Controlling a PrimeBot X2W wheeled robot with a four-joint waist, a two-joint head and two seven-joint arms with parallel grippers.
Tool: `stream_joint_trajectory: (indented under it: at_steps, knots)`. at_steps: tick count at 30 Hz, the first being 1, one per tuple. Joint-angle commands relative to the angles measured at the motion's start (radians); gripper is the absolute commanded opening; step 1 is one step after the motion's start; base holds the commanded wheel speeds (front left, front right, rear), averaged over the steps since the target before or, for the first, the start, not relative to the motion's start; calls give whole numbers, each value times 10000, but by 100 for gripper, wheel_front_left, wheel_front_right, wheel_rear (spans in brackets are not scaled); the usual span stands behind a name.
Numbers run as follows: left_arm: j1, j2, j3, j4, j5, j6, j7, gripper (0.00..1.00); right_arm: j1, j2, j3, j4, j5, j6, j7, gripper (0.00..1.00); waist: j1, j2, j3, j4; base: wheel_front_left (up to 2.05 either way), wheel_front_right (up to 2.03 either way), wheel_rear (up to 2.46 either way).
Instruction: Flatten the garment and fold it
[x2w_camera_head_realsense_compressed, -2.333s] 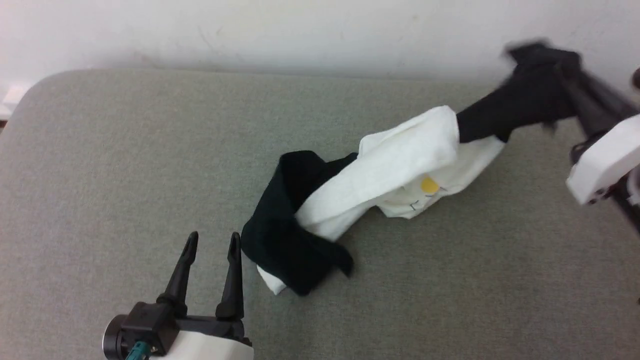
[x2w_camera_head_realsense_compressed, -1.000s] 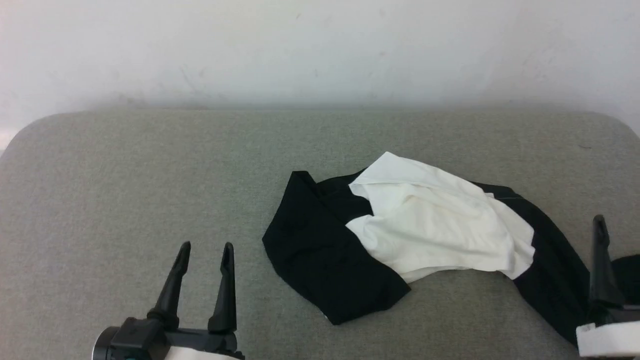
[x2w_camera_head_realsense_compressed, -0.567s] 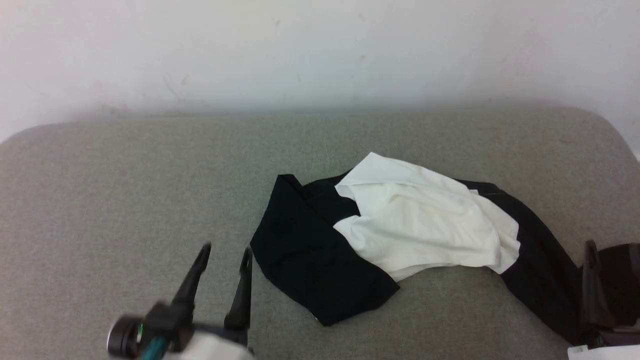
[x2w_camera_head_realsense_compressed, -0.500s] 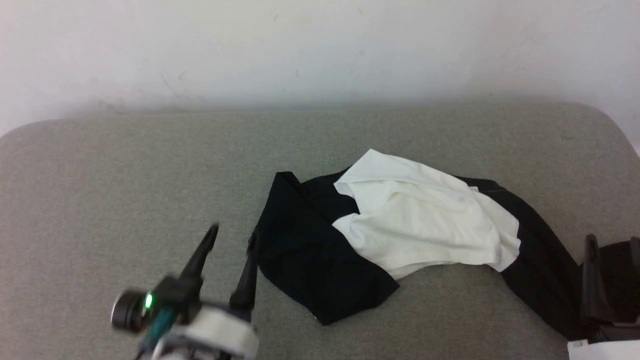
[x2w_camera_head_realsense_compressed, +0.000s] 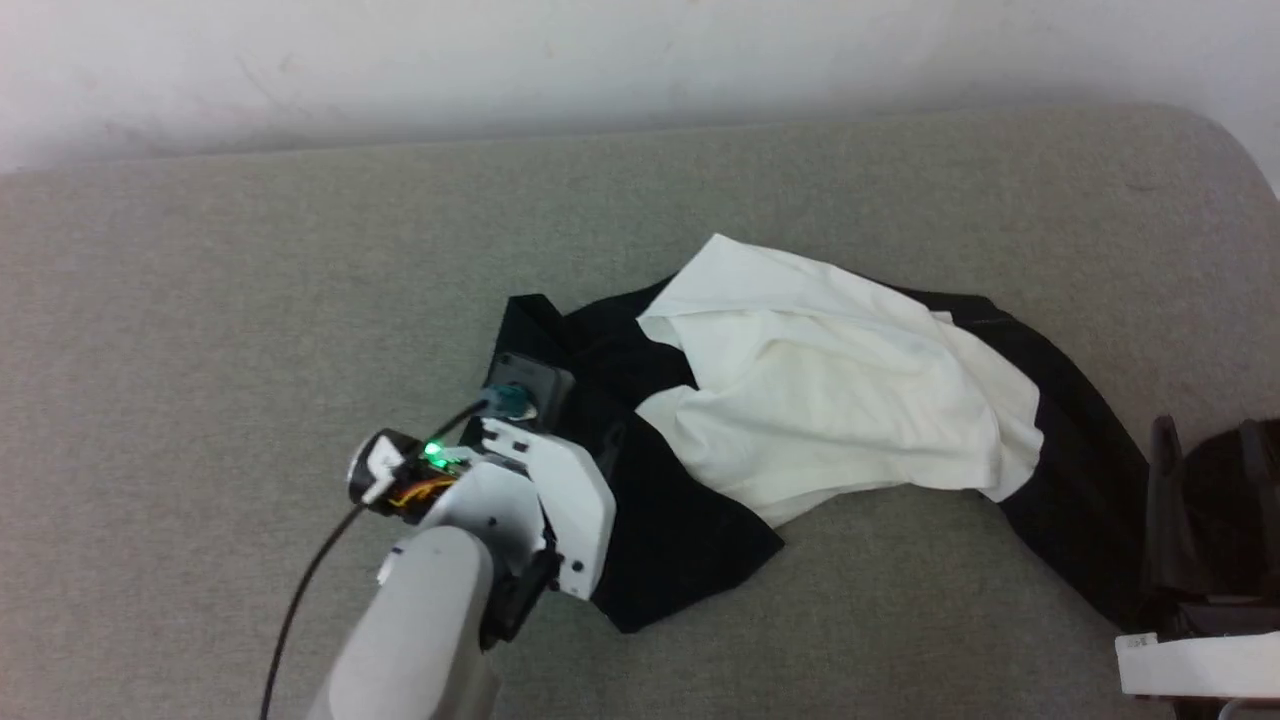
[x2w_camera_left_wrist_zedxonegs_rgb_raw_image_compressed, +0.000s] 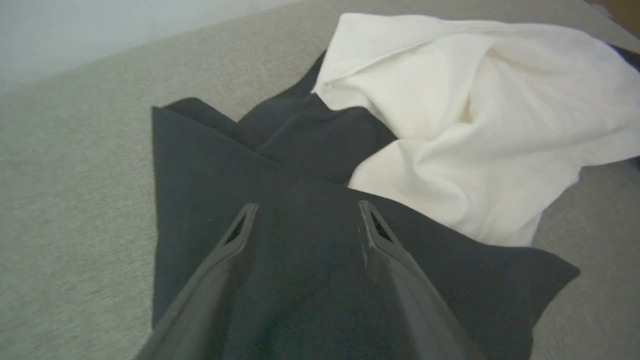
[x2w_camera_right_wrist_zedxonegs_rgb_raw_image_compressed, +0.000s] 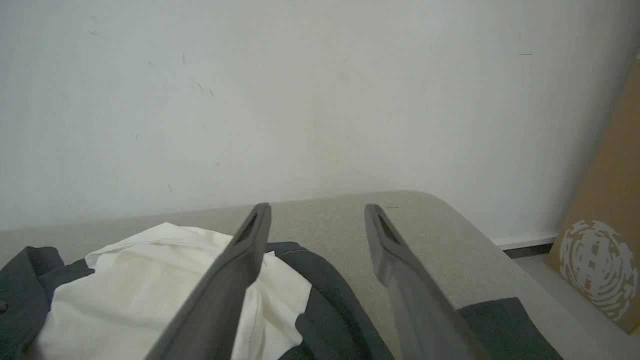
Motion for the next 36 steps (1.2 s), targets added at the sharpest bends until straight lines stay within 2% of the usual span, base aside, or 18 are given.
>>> stream_joint_trajectory:
  at_steps: [1, 10, 11, 12, 17, 23, 28, 32, 36]
  knots:
    - [-216, -44, -155, 197, 14, 6, 292, 100, -155, 23, -2, 42, 93, -7, -87, 100, -2, 0, 375, -293, 0, 0, 0]
    - [-157, 208, -668, 1563, 278, -36, 944, 100, -417, 24, 13, 167, 117, -7, -109, 100, -2, 0, 762, -454, 0, 0, 0]
    - [-154, 204, -674, 1621, 249, -39, 874, 44, -425, 24, -20, 176, 117, -7, -110, 100, -2, 0, 771, -419, 0, 0, 0]
    - [-164, 190, -659, 1645, 205, -24, 739, 0, -430, 24, -63, 185, 117, -7, -111, 100, -2, 0, 770, -367, 0, 0, 0]
    - [-201, 60, -468, 1351, -333, -16, 64, 0, -405, 24, -114, 224, 113, -7, -114, 100, -2, 0, 541, -44, 0, 0, 0]
    - [348, -98, 321, -695, -1895, 196, -534, 0, -219, 24, -105, 284, 185, -7, -115, 100, -2, 0, -57, 403, 0, 0, 0]
    - [1918, 150, 1903, -3369, -3104, 844, -566, 0, -28, 24, -111, 330, 254, -7, -115, 100, -2, 0, -408, 639, 0, 0, 0]
    - [3689, 81, 3407, -5358, -4683, 1356, -480, 0, 124, 24, -126, 349, 327, -7, -115, 100, -2, 0, -419, 805, 0, 0, 0]
    - [5402, 6, 4681, -5863, -5607, 1776, -658, 0, 160, 24, -58, 398, 362, -7, -116, 100, -2, 0, -311, 903, 0, 0, 0]
